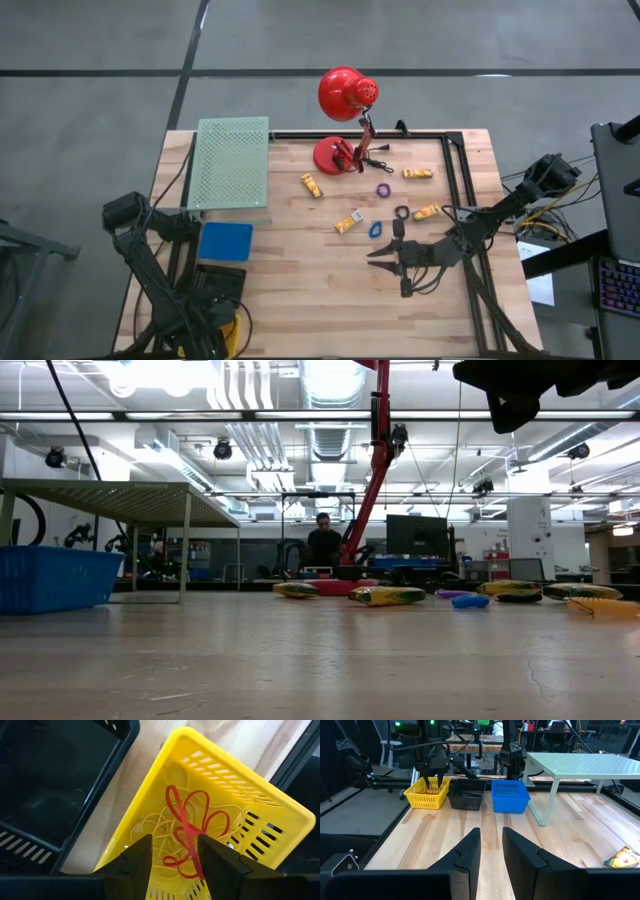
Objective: Pick & Place Office Desk Supplies
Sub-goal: Put the red rubber band into the yellow bin, then put the crayons box into the black bin
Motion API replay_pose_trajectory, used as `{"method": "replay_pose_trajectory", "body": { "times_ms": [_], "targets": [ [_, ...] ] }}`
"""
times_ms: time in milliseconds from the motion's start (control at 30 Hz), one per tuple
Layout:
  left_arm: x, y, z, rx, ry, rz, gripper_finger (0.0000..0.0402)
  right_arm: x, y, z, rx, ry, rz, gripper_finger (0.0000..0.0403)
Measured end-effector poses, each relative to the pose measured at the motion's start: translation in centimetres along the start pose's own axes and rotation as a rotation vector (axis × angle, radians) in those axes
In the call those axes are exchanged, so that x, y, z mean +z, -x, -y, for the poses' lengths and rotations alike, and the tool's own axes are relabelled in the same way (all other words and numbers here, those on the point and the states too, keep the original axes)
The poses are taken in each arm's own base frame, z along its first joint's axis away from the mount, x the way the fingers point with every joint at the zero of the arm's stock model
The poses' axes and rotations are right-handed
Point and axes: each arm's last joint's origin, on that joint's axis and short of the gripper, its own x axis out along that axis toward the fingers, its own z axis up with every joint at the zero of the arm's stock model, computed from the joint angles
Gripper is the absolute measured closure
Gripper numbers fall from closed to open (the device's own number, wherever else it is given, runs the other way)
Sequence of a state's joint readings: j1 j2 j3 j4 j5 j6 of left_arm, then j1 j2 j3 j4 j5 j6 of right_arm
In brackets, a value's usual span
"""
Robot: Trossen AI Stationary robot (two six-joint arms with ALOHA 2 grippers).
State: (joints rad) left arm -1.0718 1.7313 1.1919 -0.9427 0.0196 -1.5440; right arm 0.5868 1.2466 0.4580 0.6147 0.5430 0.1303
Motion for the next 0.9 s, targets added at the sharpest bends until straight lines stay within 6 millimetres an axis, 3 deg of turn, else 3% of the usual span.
{"method": "replay_pose_trajectory", "body": {
  "times_ms": [200,600,733,900],
  "targets": [
    [0.0,0.4,0.2,-0.025,-0.004,0.001,0.0238,0.0,0.0,0.0,0.000,0.000,0.000,0.0319],
    [0.0,4.8,0.8,-0.173,-0.077,0.038,0.0238,0.0,0.0,0.0,0.000,0.000,0.000,0.0335],
    [0.3,6.4,0.2,-0.211,-0.113,0.154,0.0238,0.0,0.0,0.0,0.000,0.000,0.000,0.0331],
    [1.0,8.8,-0.9,-0.232,-0.186,0.449,0.0238,0.0,0.0,0.0,0.000,0.000,0.000,0.0324]
  ]
}}
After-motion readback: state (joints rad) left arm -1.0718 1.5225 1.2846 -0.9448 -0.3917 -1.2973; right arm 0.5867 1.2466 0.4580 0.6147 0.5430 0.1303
